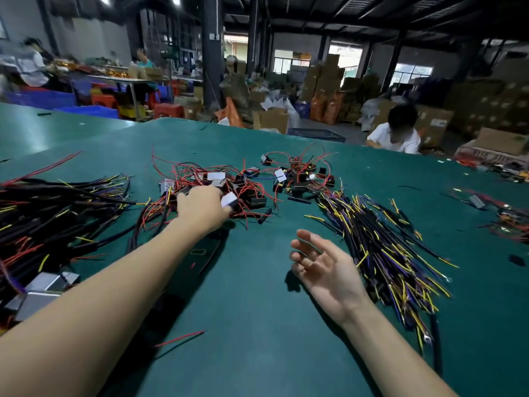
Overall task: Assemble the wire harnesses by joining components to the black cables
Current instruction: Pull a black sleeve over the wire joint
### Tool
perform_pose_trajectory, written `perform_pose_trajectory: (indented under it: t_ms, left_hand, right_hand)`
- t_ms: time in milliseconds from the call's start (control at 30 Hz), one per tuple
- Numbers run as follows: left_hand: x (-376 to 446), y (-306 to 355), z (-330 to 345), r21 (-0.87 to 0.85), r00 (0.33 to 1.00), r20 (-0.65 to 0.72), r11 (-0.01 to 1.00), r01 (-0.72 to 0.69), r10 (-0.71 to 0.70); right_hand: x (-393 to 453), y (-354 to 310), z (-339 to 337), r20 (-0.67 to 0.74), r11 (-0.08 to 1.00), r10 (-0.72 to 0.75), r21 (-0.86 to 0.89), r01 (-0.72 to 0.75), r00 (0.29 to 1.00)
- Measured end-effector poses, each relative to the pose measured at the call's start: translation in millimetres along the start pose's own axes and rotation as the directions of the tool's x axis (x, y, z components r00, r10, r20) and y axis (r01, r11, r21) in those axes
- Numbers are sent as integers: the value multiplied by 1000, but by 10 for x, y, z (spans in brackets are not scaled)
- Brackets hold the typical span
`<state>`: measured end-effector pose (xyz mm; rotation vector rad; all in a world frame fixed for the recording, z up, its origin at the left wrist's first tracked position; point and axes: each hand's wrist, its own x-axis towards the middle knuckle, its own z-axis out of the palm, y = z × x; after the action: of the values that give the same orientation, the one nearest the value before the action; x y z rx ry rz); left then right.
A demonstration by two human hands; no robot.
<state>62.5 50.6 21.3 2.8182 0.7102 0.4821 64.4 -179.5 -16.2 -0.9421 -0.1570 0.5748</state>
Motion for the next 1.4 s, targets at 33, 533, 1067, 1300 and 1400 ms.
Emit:
perform_pose_trajectory:
  t_ms: [33,533,1067,1300,1400]
  left_hand:
    - [-19,-9,-32,-104,1000,-9,995,1,-2]
    - [-769,438,-320,-526,860,-287,680,-510,423]
    - [-1023,470,-109,-789,936,262,611,69,234]
    - [-873,628,25,-917,932,338,267,297,127]
    - [-869,652,85,-947,944,308,135,293,114]
  right_hand:
    - [-6,3,-4,0,1000,-2,-3,2,1000]
    - [-9,9,22,20,1000,-5,-3,5,1000]
    - [-85,46,2,-11,958,-206,-207,199,978]
    - [-103,85,-19,83,894,-264,-352,276,961]
    - [-99,92,-43,136,838,-263,-458,296,955]
